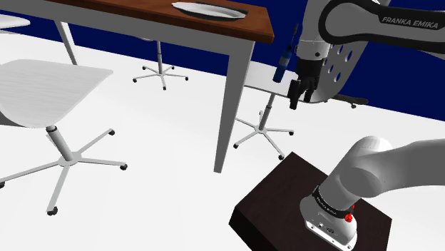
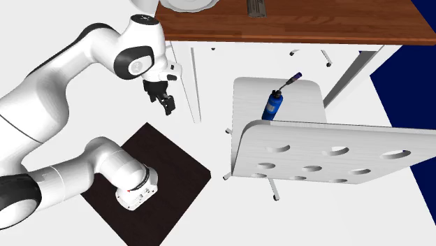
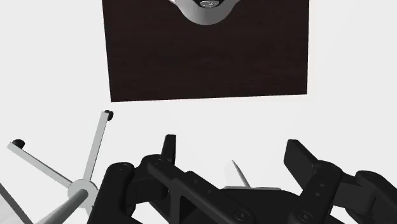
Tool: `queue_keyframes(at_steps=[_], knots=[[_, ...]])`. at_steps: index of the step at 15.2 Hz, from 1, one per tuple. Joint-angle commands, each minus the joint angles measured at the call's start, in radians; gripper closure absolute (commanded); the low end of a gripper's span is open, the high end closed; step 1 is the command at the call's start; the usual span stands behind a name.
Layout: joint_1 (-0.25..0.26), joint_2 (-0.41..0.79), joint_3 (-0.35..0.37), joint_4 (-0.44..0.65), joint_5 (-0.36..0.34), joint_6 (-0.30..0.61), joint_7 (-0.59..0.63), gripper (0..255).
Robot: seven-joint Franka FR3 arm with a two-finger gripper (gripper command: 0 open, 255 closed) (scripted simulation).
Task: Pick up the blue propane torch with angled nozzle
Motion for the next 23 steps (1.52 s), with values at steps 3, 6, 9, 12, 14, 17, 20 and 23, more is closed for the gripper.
queue_keyframes(at_steps=[3, 6, 9, 12, 14, 17, 20, 23], knots=[[-0.017, 0.039, -0.025, 0.028, -0.023, 0.042, -0.014, 0], [-0.04, 0.1, -0.061, 0.076, -0.051, 0.101, -0.035, 0], [-0.06, 0.162, -0.097, 0.13, -0.071, 0.155, -0.055, 0], [-0.077, 0.225, -0.133, 0.191, -0.085, 0.205, -0.075, 0], [-0.088, 0.268, -0.156, 0.235, -0.089, 0.235, -0.089, 0], [-0.102, 0.333, -0.192, 0.307, -0.089, 0.276, -0.111, 0], [-0.114, 0.399, -0.227, 0.384, -0.081, 0.311, -0.134, 0], [-0.126, 0.467, -0.263, 0.469, -0.064, 0.34, -0.16, 0]])
